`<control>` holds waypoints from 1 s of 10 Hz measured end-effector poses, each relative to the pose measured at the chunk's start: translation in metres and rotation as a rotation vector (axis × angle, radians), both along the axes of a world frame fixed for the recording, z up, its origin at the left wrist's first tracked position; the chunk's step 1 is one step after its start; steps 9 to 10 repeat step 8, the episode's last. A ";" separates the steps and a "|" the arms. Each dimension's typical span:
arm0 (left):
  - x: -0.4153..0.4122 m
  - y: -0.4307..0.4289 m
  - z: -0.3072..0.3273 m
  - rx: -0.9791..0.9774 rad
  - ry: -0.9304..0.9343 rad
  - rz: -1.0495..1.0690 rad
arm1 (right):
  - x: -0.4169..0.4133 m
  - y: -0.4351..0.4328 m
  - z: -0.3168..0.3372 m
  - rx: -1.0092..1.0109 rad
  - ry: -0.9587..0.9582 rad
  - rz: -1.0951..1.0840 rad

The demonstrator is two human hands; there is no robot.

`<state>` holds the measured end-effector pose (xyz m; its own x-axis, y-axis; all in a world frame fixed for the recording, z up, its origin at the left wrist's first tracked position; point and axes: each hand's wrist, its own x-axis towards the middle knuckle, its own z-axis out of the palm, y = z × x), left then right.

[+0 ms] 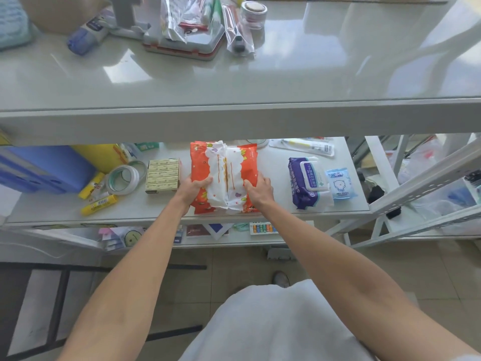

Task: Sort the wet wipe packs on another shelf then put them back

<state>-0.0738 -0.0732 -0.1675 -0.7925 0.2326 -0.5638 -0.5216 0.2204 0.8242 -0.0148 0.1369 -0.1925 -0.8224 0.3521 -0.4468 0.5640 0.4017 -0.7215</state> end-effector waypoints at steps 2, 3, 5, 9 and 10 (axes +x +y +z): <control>-0.002 0.000 -0.004 -0.007 -0.010 -0.004 | 0.002 -0.001 0.004 0.038 -0.027 0.027; -0.003 0.000 -0.008 0.010 -0.024 -0.004 | 0.003 0.001 0.006 0.033 -0.033 0.026; 0.002 0.013 -0.001 -0.011 -0.050 -0.019 | 0.008 0.012 0.014 0.079 -0.046 0.008; 0.015 0.019 0.035 -0.318 0.181 0.007 | 0.032 0.018 0.061 0.235 0.093 0.009; 0.015 0.019 0.035 -0.318 0.181 0.007 | 0.032 0.018 0.061 0.235 0.093 0.009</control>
